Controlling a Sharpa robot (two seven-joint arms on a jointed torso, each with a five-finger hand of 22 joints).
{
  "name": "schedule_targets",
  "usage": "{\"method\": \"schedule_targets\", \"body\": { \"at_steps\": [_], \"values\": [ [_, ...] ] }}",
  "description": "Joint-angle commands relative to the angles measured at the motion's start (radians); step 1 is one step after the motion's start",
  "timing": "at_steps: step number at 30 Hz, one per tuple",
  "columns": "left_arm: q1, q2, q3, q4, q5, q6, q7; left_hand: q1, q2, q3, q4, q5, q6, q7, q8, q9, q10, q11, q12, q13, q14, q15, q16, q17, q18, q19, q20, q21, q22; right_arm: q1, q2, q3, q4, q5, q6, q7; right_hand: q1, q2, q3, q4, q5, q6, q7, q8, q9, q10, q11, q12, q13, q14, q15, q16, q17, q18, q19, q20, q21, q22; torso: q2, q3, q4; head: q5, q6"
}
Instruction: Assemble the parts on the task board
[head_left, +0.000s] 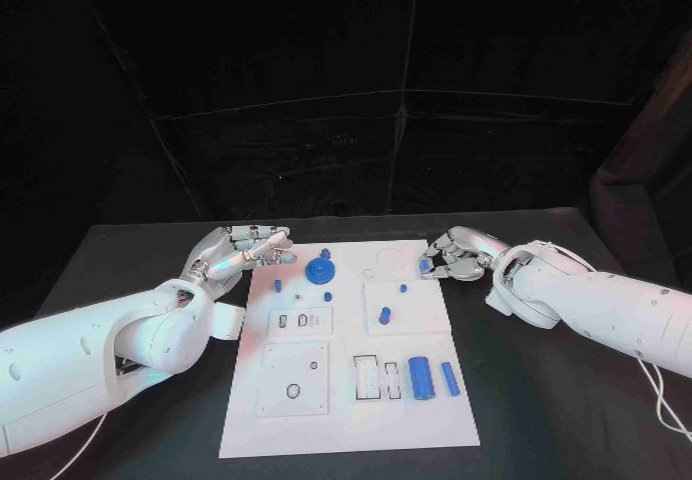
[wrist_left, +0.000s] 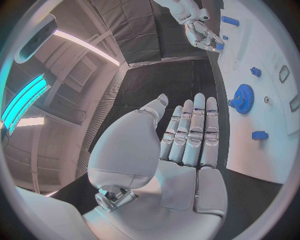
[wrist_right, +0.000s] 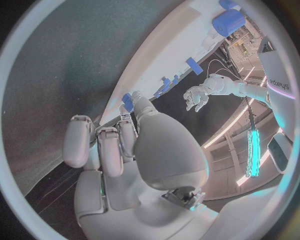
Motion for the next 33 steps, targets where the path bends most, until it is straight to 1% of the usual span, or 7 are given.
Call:
{"method": "schedule_targets", "body": {
  "at_steps": [1, 5, 11, 18, 23, 27, 33],
  "values": [
    [0.001, 0.000, 0.001, 0.000, -0.004, 0.013, 0.005, 0.003, 0.008, 0.001, -0.007, -0.005, 0.004, 0.001, -0.004, -0.001, 0.006, 0.002, -0.006, -0.002, 0.005, 0.005, -0.004, 0.001, 0.016, 0.007, 0.000, -0.004, -0.001, 0.002, 0.002, 0.000, 0.001, -0.007, 0.003, -0.002, 0.001, 0.002, 0.005, 0.000, -0.007, 0.009, 0.001, 0.003, -0.001, 0.011, -0.007, 0.003, -0.011, 0.085, -0.008, 0.004, 0.165, -0.009, 0.008, 0.002, 0.006, 0.002, 0.000, 0.0007, -0.0006, -0.001, 0.000],
    [0.001, 0.000, 0.001, 0.000, -0.004, 0.013, 0.005, 0.003, 0.007, 0.002, -0.008, -0.005, 0.004, 0.001, -0.004, -0.001, 0.006, 0.002, -0.007, -0.002, 0.005, 0.005, -0.004, 0.001, 0.016, 0.007, 0.000, -0.005, -0.001, 0.001, 0.004, 0.000, 0.003, -0.008, -0.012, -0.001, 0.001, 0.004, 0.010, -0.003, -0.006, 0.019, -0.002, 0.006, -0.001, 0.014, -0.008, 0.008, -0.007, 0.086, -0.009, 0.006, 0.169, -0.010, 0.012, 0.001, 0.010, 0.008, 0.000, 0.0010, -0.0002, -0.001, 0.000],
    [0.001, 0.000, 0.001, 0.001, -0.004, 0.013, 0.005, 0.003, 0.007, 0.002, -0.008, -0.005, 0.004, 0.001, -0.004, -0.001, 0.006, 0.002, -0.007, -0.002, 0.005, 0.005, -0.004, 0.001, 0.016, 0.007, 0.000, -0.005, -0.001, 0.001, 0.002, 0.001, 0.013, -0.008, -0.090, 0.008, 0.012, 0.038, 0.057, -0.018, -0.009, 0.087, -0.028, 0.033, 0.009, 0.035, -0.030, 0.035, 0.018, 0.090, -0.026, 0.015, 0.188, -0.014, 0.024, -0.012, 0.022, 0.033, 0.000, -0.0001, 0.0003, -0.001, 0.000],
    [0.001, -0.003, 0.001, 0.002, -0.004, 0.012, 0.004, 0.003, 0.007, 0.002, -0.008, -0.005, 0.004, 0.001, -0.004, -0.001, 0.006, 0.002, -0.007, -0.002, 0.005, 0.005, -0.004, 0.001, 0.016, 0.007, 0.000, -0.005, -0.001, 0.002, -0.015, 0.001, 0.055, -0.007, -0.153, -0.002, 0.014, 0.041, 0.083, -0.035, -0.011, 0.106, -0.038, 0.040, 0.012, 0.038, -0.039, 0.037, 0.021, 0.091, -0.035, 0.017, 0.193, -0.016, 0.029, -0.022, 0.028, 0.045, -0.003, -0.0004, -0.0007, 0.003, 0.002],
    [0.002, -0.007, 0.001, 0.004, -0.004, 0.011, 0.004, 0.003, 0.007, 0.002, -0.008, -0.005, 0.004, 0.001, -0.004, -0.001, 0.006, 0.002, -0.007, -0.002, 0.005, 0.005, -0.004, 0.001, 0.016, 0.007, 0.000, -0.005, -0.001, 0.003, -0.027, 0.002, 0.115, -0.006, -0.165, -0.039, 0.011, 0.041, 0.088, -0.038, -0.014, 0.108, -0.038, 0.040, 0.012, 0.038, -0.040, 0.036, 0.020, 0.091, -0.036, 0.017, 0.194, -0.017, 0.030, -0.023, 0.028, 0.046, -0.005, -0.0044, 0.0012, 0.004, 0.002],
    [0.002, -0.007, 0.001, 0.004, -0.004, 0.011, 0.004, 0.003, 0.007, 0.002, -0.008, -0.005, 0.004, 0.001, -0.004, -0.001, 0.006, 0.002, -0.007, -0.002, 0.005, 0.005, -0.004, 0.001, 0.016, 0.007, 0.000, -0.005, -0.001, 0.005, -0.024, 0.002, 0.166, -0.018, -0.162, -0.088, 0.002, 0.039, 0.092, -0.038, -0.019, 0.105, -0.037, 0.036, 0.011, 0.036, -0.039, 0.032, 0.018, 0.090, -0.036, 0.016, 0.192, -0.017, 0.030, -0.024, 0.029, 0.046, -0.009, -0.0053, 0.0026, 0.008, -0.003],
    [0.002, -0.004, 0.001, 0.003, -0.004, 0.012, 0.005, 0.003, 0.007, 0.003, -0.009, -0.005, 0.004, 0.001, -0.005, -0.001, 0.006, 0.002, -0.008, -0.002, 0.005, 0.005, -0.005, 0.001, 0.016, 0.007, 0.000, -0.005, -0.002, 0.006, 0.037, 0.002, 0.238, -0.063, -0.133, -0.164, -0.004, 0.036, 0.100, -0.041, -0.021, 0.099, -0.036, 0.031, 0.009, 0.034, -0.038, 0.028, 0.015, 0.090, -0.036, 0.015, 0.189, -0.017, 0.029, -0.025, 0.028, 0.045, -0.016, -0.0088, 0.0055, 0.021, -0.014]
  ]
}}
